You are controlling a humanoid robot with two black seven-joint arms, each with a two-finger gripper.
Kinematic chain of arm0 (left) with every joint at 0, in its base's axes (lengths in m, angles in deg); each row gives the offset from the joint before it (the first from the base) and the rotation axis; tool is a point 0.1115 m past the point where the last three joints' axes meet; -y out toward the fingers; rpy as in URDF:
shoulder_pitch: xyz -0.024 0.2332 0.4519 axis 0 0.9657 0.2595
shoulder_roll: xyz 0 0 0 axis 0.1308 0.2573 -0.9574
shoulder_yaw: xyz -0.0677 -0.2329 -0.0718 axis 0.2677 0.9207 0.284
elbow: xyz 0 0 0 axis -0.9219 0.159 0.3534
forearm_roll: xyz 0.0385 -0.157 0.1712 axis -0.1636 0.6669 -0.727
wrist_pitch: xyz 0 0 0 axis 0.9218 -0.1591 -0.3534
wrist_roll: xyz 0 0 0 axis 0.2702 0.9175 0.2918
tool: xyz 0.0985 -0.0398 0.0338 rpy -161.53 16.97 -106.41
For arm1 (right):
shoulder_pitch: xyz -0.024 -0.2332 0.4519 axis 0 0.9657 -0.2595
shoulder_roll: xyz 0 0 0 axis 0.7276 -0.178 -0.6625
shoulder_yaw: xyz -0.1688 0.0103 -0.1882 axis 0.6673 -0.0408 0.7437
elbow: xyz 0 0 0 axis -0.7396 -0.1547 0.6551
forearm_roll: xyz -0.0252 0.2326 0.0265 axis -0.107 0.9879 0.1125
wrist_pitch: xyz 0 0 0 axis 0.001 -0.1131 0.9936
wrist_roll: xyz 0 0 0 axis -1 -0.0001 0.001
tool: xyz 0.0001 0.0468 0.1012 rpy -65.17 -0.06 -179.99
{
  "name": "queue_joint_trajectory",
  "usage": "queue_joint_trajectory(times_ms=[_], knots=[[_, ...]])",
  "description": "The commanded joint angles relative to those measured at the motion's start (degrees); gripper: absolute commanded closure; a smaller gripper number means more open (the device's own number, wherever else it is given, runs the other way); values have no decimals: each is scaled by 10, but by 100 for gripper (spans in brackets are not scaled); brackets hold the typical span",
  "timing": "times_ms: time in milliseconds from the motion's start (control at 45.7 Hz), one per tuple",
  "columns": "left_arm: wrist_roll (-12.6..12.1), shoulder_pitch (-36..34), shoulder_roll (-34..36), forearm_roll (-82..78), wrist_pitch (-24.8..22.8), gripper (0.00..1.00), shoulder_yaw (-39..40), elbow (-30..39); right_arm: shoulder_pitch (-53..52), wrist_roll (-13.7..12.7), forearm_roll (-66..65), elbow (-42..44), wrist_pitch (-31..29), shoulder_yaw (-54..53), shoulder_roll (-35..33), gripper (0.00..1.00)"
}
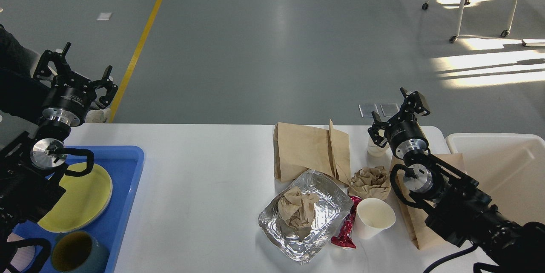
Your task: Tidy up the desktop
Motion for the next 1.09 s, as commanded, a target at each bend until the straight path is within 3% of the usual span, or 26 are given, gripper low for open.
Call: queue_joint_trajectory(times_ms=[0, 263, 1073], knots=[[0, 3, -7, -1, -8, 3, 0, 0, 0, 0, 0, 0, 0, 0, 0, 0], [29, 6, -34, 0, -11, 3, 0, -1, 0, 0, 0, 0, 0, 0, 0, 0], [38, 69, -62, 5, -12, 3, 10, -6, 0, 0, 0, 0, 0, 0, 0, 0]])
